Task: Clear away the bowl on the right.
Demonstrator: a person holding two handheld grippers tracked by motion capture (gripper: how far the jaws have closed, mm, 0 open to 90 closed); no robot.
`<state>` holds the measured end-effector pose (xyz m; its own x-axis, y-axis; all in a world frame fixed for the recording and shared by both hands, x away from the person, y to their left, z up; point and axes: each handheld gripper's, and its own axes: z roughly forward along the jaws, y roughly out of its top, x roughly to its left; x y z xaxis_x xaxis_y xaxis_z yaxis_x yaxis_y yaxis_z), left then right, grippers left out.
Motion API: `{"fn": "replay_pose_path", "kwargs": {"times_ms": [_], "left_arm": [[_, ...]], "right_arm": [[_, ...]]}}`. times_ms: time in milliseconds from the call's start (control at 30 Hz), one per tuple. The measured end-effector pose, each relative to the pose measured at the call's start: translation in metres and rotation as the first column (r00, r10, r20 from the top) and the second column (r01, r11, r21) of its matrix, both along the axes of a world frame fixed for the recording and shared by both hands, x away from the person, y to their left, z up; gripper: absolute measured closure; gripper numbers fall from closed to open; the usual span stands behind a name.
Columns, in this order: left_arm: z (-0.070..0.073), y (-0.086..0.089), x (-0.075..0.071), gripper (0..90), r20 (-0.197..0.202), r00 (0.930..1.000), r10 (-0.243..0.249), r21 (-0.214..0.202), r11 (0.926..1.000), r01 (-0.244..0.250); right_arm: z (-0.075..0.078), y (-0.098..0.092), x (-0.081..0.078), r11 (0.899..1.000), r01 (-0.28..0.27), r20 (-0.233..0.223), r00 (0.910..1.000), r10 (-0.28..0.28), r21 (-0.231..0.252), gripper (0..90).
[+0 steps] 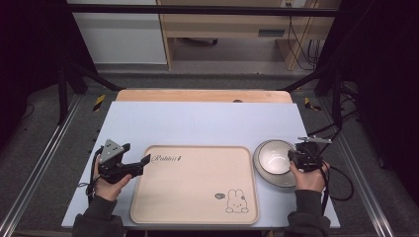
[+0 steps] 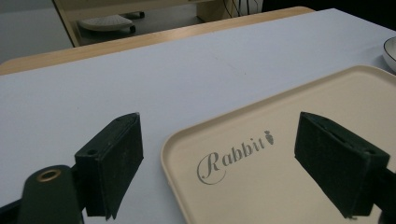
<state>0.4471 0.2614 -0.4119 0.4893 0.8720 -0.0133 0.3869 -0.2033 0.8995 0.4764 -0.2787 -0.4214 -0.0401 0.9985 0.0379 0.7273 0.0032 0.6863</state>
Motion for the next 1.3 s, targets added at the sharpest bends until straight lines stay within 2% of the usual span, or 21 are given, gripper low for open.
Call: {"fn": "replay_pose_path", "kwargs": {"times_ms": [67,500,733,1000,1300], "left_arm": [[0.0,0.0,0.0,15.0,0.0,1.0,-0.001,0.001,1.0,0.001],[0.0,0.0,0.0,15.0,-0.002,1.0,0.0,0.002,1.0,0.0],[0.0,-0.002,0.0,15.0,-0.001,1.0,-0.005,0.003,1.0,0.005],[0.001,-0.001,-0.001,15.0,0.002,1.0,-0.006,0.0,1.0,0.006],[0.001,-0.002,-0.001,15.0,0.005,0.9999,-0.009,0.002,1.0,0.009]], "right_arm": [[0.001,0.0,0.0,1.0,-0.007,-0.004,1.0,0.007,-0.008,81.3],[0.013,0.002,-0.007,0.999,-0.034,0.041,0.9986,0.034,0.001,81.2],[0.017,0.003,-0.01,0.999,-0.041,0.051,0.9979,0.04,0.025,81.2],[0.019,0.004,-0.011,0.999,-0.053,0.058,0.9969,0.053,0.0,81.2],[0.025,0.011,-0.013,0.998,-0.07,0.075,0.9947,0.07,-0.003,81.1]]}}
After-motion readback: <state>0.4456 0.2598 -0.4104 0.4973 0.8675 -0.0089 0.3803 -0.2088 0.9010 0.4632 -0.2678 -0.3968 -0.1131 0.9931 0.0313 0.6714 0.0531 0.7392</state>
